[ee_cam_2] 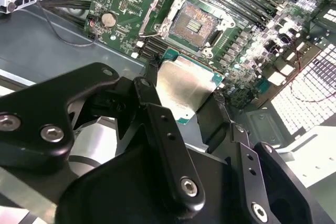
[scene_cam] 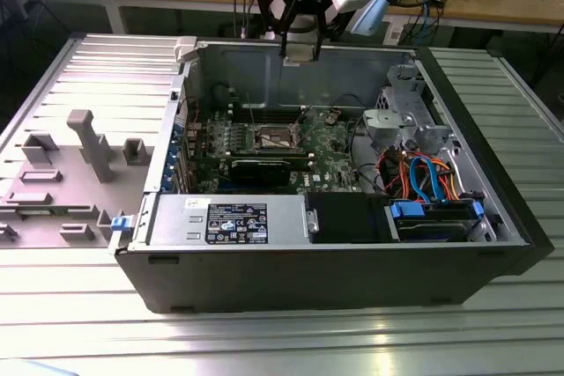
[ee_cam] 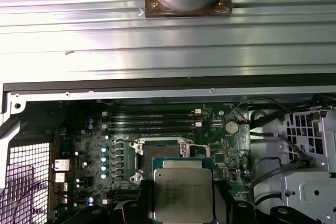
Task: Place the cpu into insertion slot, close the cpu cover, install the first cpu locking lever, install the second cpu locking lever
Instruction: 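Place the cpu into insertion slot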
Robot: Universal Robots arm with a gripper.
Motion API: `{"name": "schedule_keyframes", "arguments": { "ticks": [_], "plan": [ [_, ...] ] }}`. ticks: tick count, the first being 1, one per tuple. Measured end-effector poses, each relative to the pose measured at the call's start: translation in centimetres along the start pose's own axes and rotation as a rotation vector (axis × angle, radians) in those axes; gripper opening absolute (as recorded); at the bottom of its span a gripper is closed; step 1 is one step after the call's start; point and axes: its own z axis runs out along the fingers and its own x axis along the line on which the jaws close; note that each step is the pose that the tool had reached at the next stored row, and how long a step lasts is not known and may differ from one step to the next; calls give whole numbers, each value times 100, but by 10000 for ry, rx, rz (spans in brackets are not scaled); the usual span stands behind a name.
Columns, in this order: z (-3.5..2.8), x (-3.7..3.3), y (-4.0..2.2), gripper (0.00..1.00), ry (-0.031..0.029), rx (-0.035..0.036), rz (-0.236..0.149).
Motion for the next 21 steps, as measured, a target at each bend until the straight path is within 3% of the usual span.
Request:
{"name": "schedule_keyframes", "arguments": {
  "ticks": [17, 19, 21],
  "plan": [
    [20, 14, -42, 55, 0, 0, 0],
    [97, 20, -52, 55, 0, 0, 0],
    [100, 20, -52, 55, 0, -1, 0]
  ]
}}
